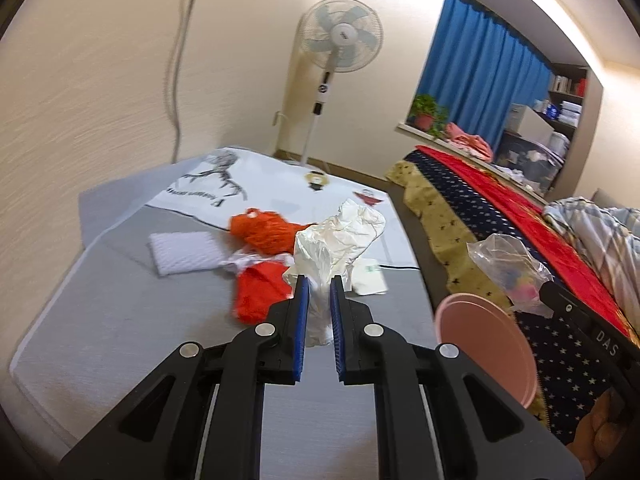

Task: Collect trash
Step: 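Carry tissue in left gripper and clear bag in right gripper over pink bin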

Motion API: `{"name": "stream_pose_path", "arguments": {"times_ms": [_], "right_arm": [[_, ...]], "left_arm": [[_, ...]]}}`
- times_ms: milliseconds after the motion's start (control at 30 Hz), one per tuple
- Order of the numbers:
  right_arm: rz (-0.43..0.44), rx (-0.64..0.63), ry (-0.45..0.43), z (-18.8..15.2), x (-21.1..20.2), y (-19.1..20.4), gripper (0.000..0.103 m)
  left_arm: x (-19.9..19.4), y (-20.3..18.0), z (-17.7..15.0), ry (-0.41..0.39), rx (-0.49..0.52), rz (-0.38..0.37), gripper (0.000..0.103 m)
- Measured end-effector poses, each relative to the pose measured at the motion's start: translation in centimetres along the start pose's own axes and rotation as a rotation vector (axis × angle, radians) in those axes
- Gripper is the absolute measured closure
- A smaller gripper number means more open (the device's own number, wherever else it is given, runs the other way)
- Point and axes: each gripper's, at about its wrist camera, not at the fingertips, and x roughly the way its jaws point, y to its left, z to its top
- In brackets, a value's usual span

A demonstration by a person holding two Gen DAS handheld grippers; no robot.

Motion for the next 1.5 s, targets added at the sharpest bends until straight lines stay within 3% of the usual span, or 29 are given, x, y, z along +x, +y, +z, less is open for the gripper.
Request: {"name": "stream_pose_path", "arguments": {"times_ms": [867,1500], "right_arm": [[-0.23,0.168,-0.039,0.4,-1.2,-9.2,0.1],[-0.325,0.203,-0.007,-0.3,0.6,-12.0,0.1]], "left_arm": [[3.0,-10.9,-2.6,0.054,0.116,-0.176,0.092],[7.1,-15.0,-3.8,0.107,0.141,-0.237,0.092]]}}
